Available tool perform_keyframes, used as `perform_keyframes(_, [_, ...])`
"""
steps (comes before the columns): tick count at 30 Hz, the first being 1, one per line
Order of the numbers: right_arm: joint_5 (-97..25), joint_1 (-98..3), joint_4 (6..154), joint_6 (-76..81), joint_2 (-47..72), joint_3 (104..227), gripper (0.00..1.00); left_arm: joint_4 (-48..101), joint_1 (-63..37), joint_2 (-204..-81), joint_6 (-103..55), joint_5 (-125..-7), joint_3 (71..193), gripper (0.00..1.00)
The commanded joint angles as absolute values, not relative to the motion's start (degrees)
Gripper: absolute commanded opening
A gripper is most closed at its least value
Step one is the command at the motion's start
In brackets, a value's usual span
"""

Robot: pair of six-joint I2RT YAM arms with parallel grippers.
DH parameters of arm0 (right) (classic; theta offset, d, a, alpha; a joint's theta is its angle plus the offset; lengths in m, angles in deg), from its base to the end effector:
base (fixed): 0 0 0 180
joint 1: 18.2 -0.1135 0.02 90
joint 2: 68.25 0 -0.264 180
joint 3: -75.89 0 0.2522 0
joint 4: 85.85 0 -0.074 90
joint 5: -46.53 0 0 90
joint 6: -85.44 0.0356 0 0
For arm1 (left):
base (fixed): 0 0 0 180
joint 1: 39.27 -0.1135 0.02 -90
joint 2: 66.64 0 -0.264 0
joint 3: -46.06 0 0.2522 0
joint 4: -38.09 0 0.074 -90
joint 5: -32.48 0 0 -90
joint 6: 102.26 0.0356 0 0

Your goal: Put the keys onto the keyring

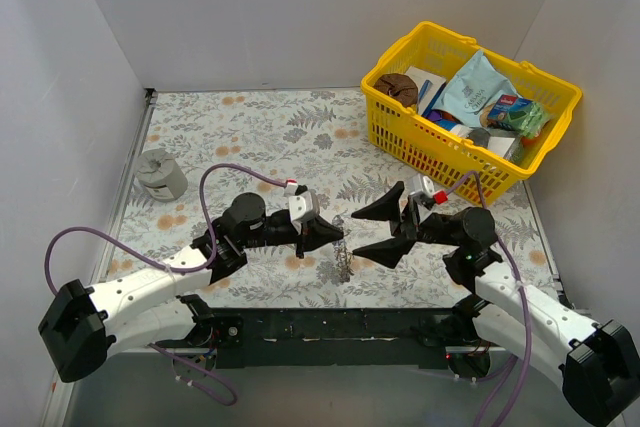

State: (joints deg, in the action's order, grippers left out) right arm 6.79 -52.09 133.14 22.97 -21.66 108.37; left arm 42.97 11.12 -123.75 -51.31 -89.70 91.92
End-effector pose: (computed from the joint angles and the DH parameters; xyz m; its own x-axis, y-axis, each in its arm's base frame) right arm 0.1266 0.1180 0.2845 -0.1227 0.2735 -0.9540 -0.9910 0.0172 0.1324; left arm 0.1304 -0.1873 0.2744 -0.6783 -0.0167 -0.7346 0.7239 0.1562 -0.6720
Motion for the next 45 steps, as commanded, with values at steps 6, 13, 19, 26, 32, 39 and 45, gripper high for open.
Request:
perform_keyframes(6, [4.79,-52.47,126.28,17.24,-25.09,112.58,0.93,35.41,12.14,-119.21,-39.34,-85.65,96.12,0.0])
perform_keyframes(13, [4.52,-52.39,125.39,16.45,-24.48,112.94,0.93,30.58,12.76,-115.34,-28.79,-88.72,96.3,0.0])
perform_keyframes(19, [4.69,-52.3,125.39,16.36,-23.16,113.55,0.93,25.74,12.85,-112.53,-24.3,-86.88,97.35,0.0])
perform_keyframes(26, [4.08,-52.21,124.34,16.18,-21.93,114.08,0.93,29.33,12.76,-111.91,-34.48,-79.15,96.39,0.0])
perform_keyframes(32, [2.76,-52.3,122.67,15.57,-20.88,114.52,0.93,31.98,11.45,-114.63,-45.2,-73.78,96.03,0.0])
perform_keyframes(39, [1.01,-52.3,118.54,13.81,-20.0,115.13,0.92,34.61,0.03,-116.3,-54.95,-80.36,94.8,0.0])
perform_keyframes(45, [-2.85,-52.3,111.78,10.91,-20.96,115.66,0.92,35.41,-10.87,-116.22,-59.45,-86.52,93.13,0.0])
